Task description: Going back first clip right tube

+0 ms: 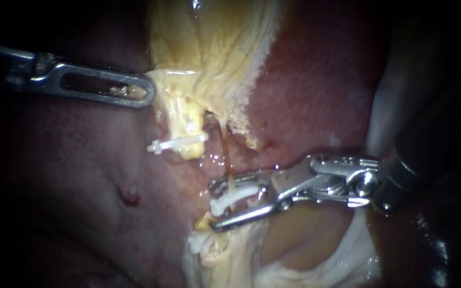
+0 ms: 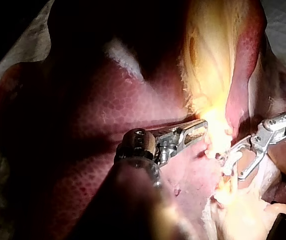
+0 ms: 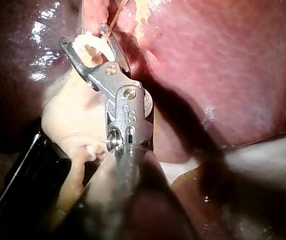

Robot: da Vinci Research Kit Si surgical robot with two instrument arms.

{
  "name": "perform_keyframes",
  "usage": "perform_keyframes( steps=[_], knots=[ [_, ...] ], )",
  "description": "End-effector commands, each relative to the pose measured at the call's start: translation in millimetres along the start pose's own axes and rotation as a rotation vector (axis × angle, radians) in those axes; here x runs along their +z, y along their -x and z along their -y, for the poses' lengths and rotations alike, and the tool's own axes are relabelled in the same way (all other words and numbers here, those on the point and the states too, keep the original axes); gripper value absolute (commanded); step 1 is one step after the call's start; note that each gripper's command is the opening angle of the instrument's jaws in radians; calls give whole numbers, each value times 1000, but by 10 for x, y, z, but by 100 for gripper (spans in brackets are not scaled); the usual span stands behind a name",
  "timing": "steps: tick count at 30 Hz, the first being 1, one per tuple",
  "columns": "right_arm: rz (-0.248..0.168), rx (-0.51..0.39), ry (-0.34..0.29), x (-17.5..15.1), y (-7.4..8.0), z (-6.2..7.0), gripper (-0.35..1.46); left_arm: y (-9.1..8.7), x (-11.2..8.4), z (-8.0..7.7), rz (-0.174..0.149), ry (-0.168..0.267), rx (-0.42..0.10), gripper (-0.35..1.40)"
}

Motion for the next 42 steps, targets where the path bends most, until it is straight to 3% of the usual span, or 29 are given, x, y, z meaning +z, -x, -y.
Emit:
perform_keyframes(
  steps=[1,8,12,21,27,31,42],
  knots=[
    [-2,-9,9,-2,1,-1,50,0,0,0,0,0,0,-35],
    [-6,-106,56,-20,5,0,50,0,-2,0,-1,-1,0,-35],
    [-3,-181,55,-51,5,7,50,-1,-3,0,-1,-1,0,-35],
    [21,-269,90,-121,-26,18,50,0,-3,0,-1,-1,0,-35],
    [19,-273,103,-137,-36,21,50,-2,0,0,1,1,1,-35],
    [19,-274,102,-137,-36,23,50,-9,13,-1,5,6,4,-35],
    [19,-274,102,-136,-37,25,50,-24,78,-10,-25,-12,16,-35]
  ],
)
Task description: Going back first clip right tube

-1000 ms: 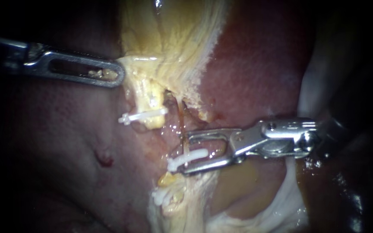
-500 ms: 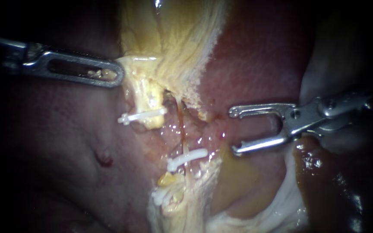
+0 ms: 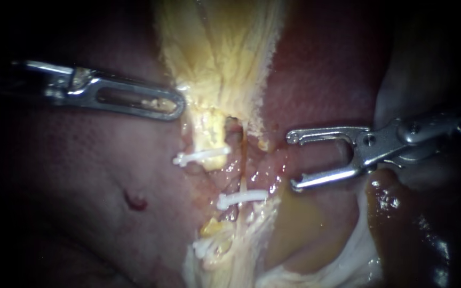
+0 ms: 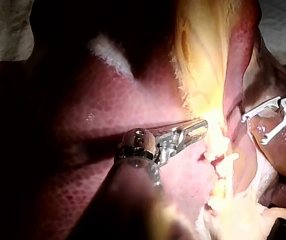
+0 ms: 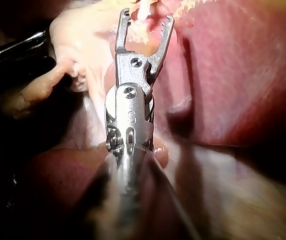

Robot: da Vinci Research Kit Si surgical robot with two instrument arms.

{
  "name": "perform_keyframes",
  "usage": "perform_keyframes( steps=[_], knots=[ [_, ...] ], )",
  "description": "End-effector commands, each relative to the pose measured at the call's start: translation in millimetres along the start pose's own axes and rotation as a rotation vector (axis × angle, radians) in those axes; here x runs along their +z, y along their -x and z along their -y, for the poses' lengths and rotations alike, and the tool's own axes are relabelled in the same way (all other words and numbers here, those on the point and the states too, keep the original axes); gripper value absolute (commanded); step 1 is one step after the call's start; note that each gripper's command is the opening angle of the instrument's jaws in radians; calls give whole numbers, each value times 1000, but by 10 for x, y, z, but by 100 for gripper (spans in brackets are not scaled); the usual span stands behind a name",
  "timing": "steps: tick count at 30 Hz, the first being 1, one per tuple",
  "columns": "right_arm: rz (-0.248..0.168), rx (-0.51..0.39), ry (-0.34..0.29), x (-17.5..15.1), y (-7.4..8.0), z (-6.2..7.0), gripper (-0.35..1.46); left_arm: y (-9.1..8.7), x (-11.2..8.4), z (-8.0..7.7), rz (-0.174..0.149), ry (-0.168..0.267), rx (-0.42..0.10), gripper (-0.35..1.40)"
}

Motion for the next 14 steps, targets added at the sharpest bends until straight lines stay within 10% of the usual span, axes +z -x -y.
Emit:
perform_keyframes(
  steps=[1,14],
  knots=[
    [0,0,0,0,0,0,50,0,4,0,-3,-2,2,-35],
    [0,1,2,3,-2,1,50,-3,12,-4,-12,-5,5,-35]
  ],
)
